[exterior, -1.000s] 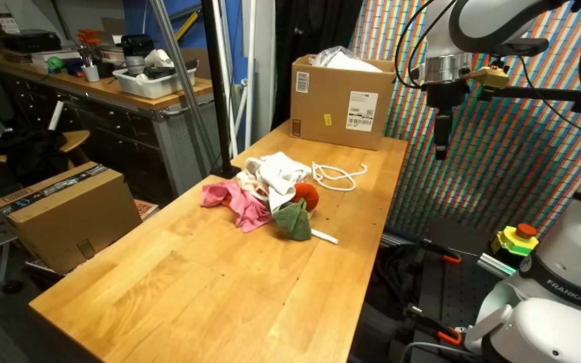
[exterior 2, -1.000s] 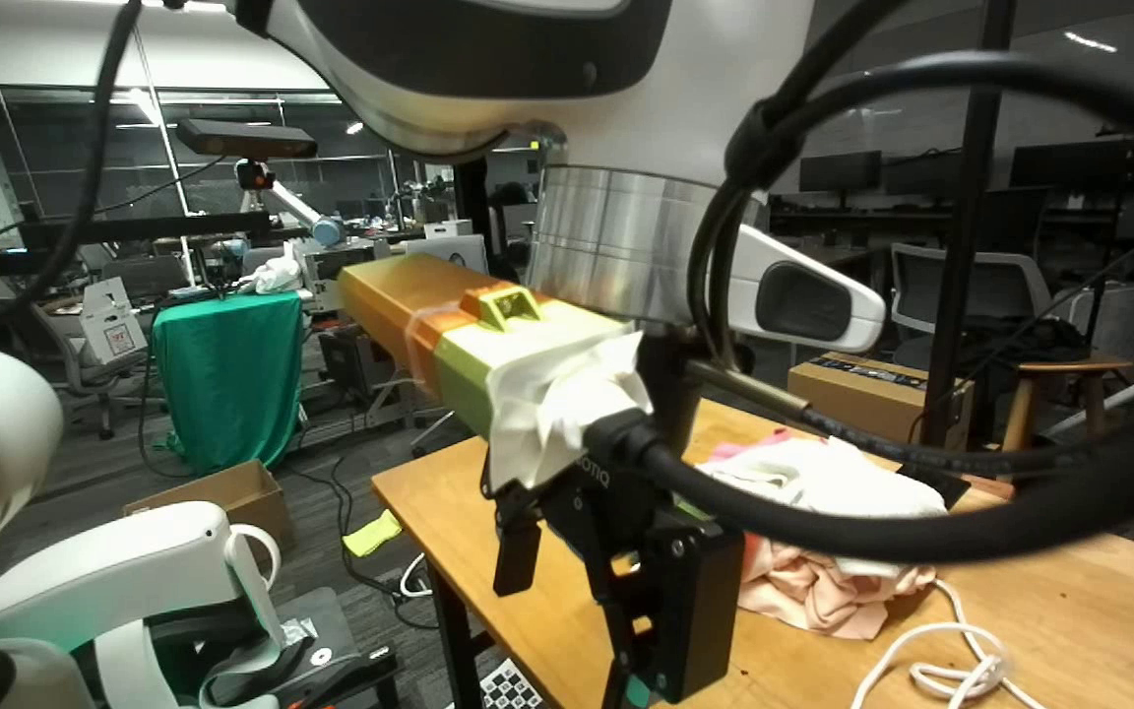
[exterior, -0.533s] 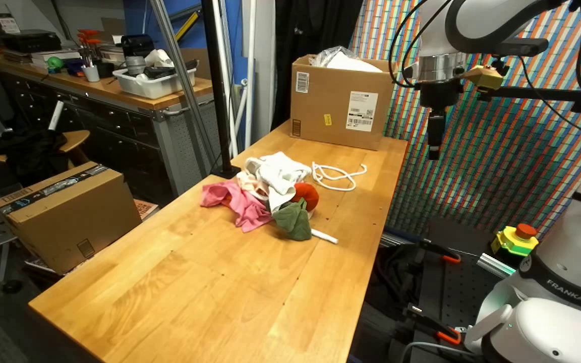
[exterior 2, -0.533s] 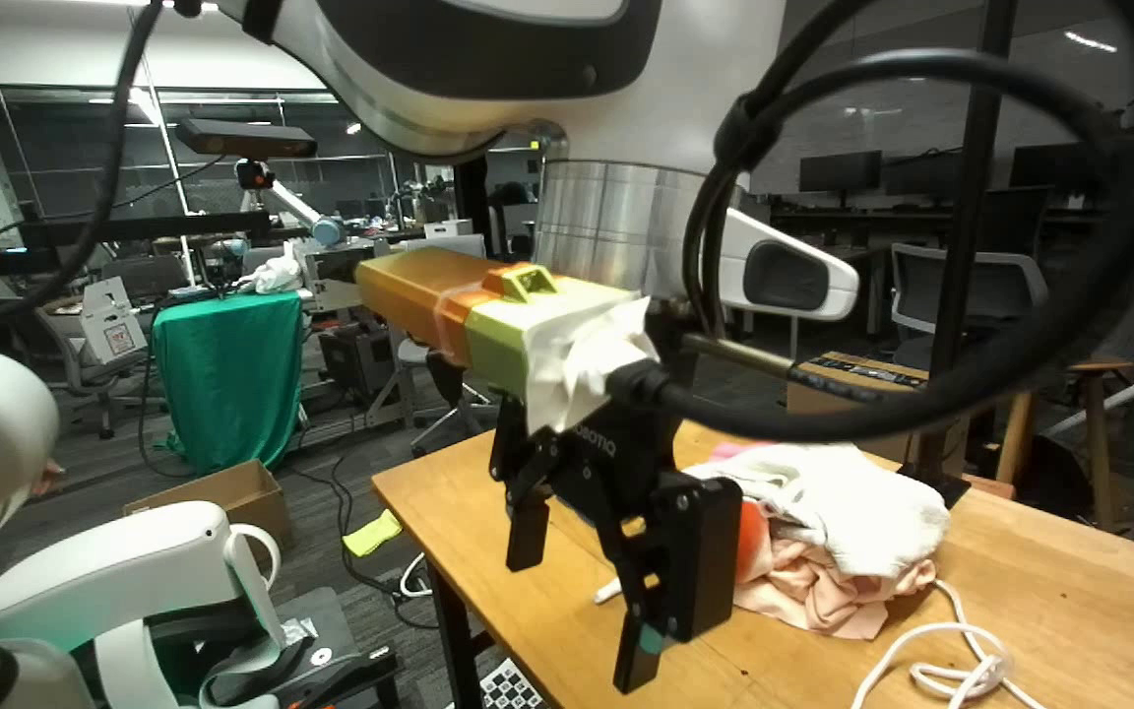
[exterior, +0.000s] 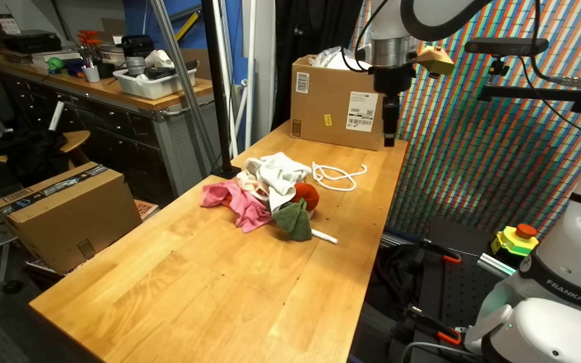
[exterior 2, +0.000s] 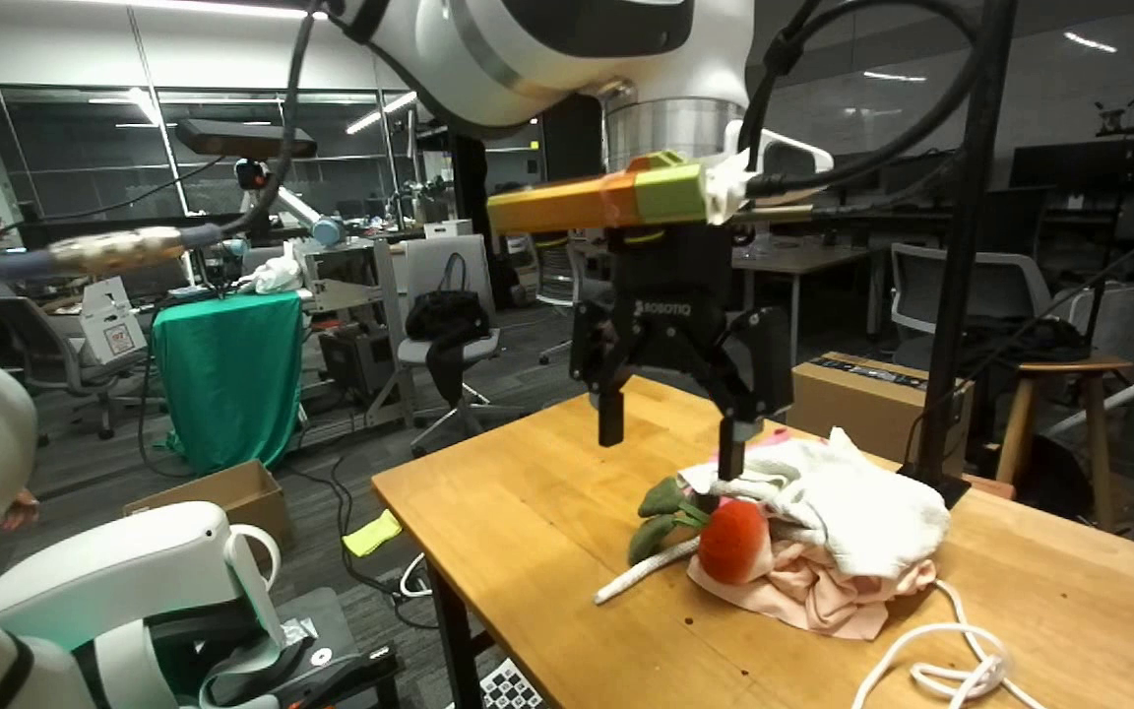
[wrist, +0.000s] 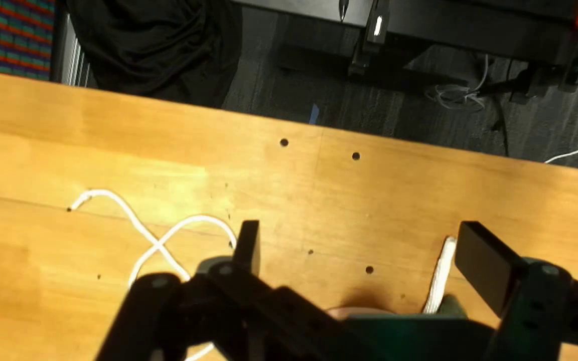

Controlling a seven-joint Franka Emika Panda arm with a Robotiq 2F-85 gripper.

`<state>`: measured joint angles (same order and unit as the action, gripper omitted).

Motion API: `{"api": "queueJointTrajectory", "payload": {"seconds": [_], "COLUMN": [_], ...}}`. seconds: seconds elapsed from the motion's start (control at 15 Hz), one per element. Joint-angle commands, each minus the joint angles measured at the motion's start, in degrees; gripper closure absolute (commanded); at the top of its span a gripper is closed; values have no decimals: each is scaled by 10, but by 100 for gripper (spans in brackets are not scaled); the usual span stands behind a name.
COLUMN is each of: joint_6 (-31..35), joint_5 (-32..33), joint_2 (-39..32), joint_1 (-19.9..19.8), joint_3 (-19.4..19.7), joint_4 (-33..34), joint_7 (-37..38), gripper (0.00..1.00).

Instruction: Separate the things on the table

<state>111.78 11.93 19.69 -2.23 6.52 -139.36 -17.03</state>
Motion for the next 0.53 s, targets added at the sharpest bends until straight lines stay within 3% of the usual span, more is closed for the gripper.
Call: {"api": "queueJointTrajectory", "payload": {"seconds": [0.0,0.47], "joint_6": [9,152], "joint_5": [-8,-76], "joint_2": [-108,-269], "joint_1": [10,-3], "joint_3": [-8,-14], "joint_4": [122,248], "joint_7": [-12,-25], "gripper": [0,0]}}
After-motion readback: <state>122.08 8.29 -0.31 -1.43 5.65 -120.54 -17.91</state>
